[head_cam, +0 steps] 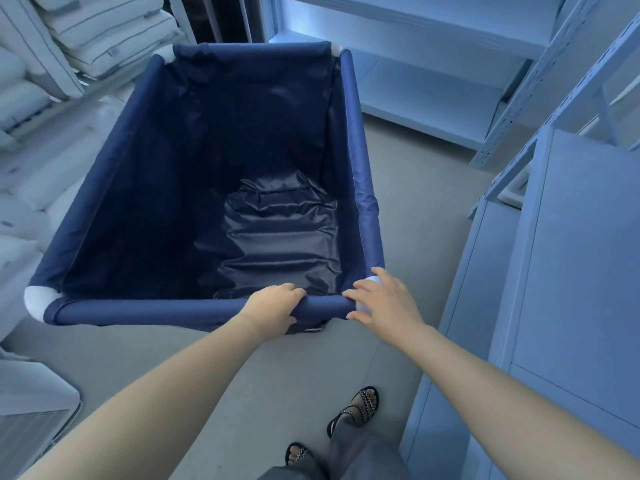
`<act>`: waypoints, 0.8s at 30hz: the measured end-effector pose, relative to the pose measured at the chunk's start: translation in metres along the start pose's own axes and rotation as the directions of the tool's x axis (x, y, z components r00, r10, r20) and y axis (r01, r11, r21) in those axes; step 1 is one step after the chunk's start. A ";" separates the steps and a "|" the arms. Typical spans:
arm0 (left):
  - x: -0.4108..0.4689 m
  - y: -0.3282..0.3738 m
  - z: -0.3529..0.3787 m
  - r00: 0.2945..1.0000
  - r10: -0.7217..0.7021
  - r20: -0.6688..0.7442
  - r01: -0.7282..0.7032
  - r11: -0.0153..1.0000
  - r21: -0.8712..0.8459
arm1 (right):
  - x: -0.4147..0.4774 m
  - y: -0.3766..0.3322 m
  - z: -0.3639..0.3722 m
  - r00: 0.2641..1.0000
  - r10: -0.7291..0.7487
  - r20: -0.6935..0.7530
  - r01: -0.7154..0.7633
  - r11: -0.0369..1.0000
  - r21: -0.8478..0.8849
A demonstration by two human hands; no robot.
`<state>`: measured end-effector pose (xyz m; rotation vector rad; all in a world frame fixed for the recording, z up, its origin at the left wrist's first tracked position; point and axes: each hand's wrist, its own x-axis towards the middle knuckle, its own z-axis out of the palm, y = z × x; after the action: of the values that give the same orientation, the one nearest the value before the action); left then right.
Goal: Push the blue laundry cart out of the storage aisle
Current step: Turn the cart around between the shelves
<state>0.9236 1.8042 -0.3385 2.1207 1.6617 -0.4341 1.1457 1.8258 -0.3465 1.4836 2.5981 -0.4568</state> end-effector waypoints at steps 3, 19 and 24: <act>-0.017 -0.021 0.008 0.999 -0.052 -0.002 0.052 0.999 -0.016 | 0.001 -0.024 0.006 0.999 -0.039 -0.009 0.039 0.999 -0.017; -0.045 -0.045 0.001 0.965 0.041 -0.258 -0.098 0.973 -0.208 | 0.001 -0.037 -0.016 0.997 -0.041 -0.069 0.047 0.995 0.085; -0.007 -0.012 -0.040 0.924 0.091 -0.371 -0.159 0.975 -0.157 | 0.013 0.011 -0.048 0.995 0.061 -0.082 -0.054 0.995 0.086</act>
<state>0.9098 1.8211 -0.3020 2.2452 1.6620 0.1597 1.1508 1.8566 -0.3061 1.6344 2.6218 -0.5137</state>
